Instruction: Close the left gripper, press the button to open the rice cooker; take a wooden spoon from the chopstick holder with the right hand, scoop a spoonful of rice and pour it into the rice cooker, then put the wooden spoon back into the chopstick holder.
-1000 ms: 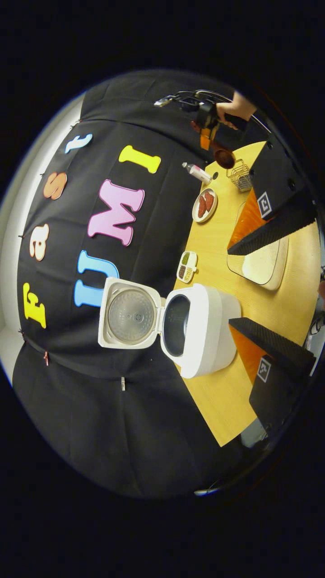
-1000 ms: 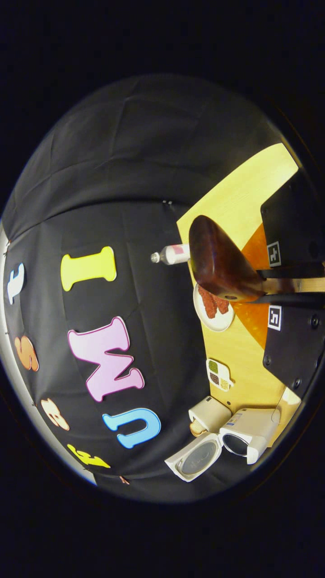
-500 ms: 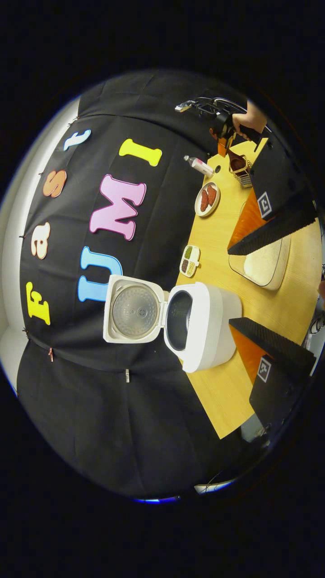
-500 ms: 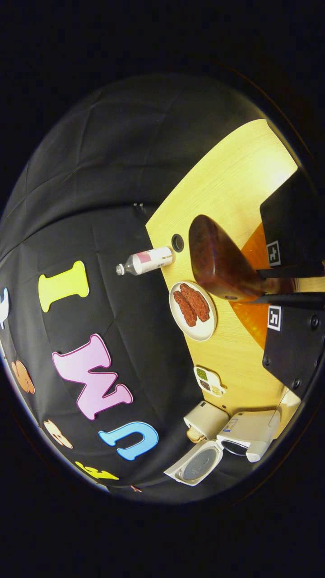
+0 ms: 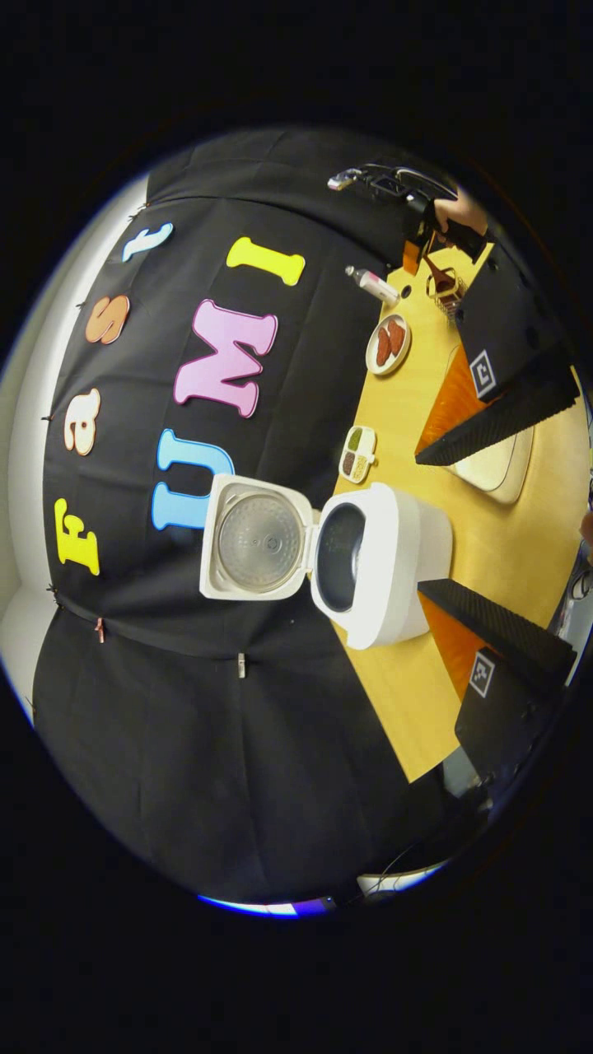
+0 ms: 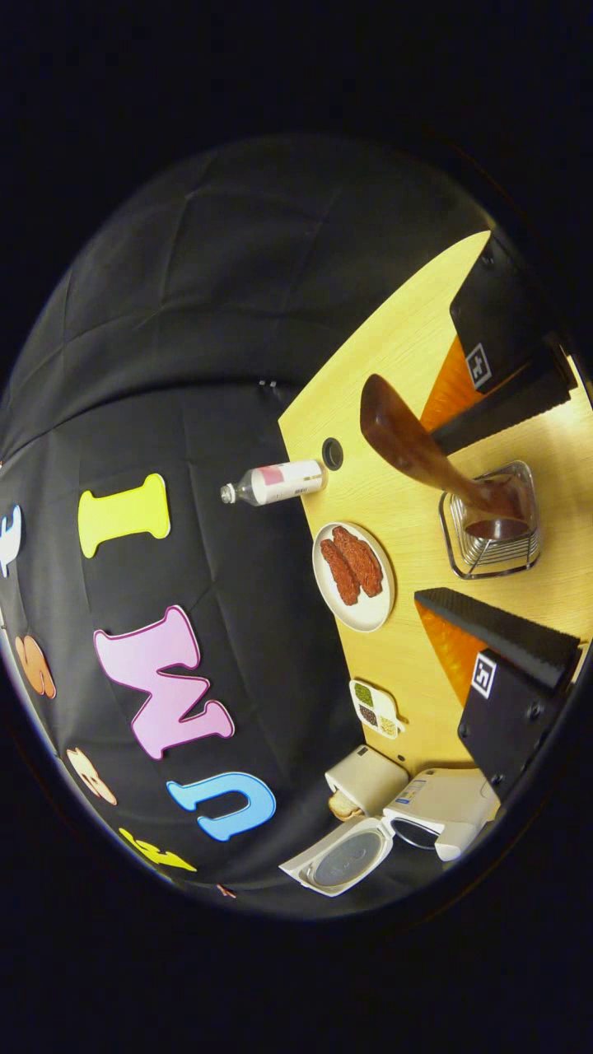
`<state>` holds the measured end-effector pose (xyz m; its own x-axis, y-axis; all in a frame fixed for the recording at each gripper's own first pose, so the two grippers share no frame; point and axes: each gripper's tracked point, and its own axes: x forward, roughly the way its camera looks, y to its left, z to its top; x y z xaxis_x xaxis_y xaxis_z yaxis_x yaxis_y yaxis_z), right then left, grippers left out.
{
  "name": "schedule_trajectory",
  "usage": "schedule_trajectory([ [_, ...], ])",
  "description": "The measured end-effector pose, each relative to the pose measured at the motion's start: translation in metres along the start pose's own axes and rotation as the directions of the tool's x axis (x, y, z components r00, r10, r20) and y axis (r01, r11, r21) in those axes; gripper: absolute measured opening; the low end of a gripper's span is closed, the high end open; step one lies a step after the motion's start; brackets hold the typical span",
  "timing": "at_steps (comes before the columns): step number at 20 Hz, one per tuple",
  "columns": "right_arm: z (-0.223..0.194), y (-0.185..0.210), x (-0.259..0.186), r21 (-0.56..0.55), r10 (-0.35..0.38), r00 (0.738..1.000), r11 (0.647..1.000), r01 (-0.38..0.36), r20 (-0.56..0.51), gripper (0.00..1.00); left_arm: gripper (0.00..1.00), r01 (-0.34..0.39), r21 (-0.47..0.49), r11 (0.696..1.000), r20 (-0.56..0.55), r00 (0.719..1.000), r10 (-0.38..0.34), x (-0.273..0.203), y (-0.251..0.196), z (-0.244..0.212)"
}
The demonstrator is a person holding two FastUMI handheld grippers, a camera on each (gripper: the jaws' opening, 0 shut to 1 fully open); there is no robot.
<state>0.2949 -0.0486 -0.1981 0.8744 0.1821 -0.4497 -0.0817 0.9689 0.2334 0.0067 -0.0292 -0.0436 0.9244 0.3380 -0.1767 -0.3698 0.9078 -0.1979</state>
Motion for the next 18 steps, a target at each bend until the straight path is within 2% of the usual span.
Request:
schedule_trajectory([
  [5,0.002,-0.022,-0.041,-0.034,-0.067,0.997,0.997,0.068,0.033,0.99,0.96,-0.045,0.141,0.989,0.1,0.994,0.031,0.028,0.034,0.067],
  [8,-0.001,-0.038,-0.061,-0.038,-0.107,0.994,0.993,0.108,0.027,0.98,0.95,-0.022,0.145,0.989,0.152,0.988,0.0,0.046,0.039,0.119],
  [12,-0.003,-0.058,-0.092,0.018,-0.171,0.985,0.985,0.171,0.024,0.99,0.96,-0.016,0.134,0.991,0.248,0.968,-0.018,0.074,0.049,0.204],
  [16,-0.005,-0.065,-0.131,0.039,-0.213,0.976,0.977,0.211,0.046,0.98,0.95,-0.049,0.239,0.97,0.33,0.943,-0.033,0.107,0.052,0.275],
  [18,-0.007,-0.065,-0.149,0.028,-0.223,0.974,0.975,0.222,0.043,0.98,0.95,-0.026,0.257,0.966,0.334,0.94,-0.063,0.128,0.045,0.299],
])
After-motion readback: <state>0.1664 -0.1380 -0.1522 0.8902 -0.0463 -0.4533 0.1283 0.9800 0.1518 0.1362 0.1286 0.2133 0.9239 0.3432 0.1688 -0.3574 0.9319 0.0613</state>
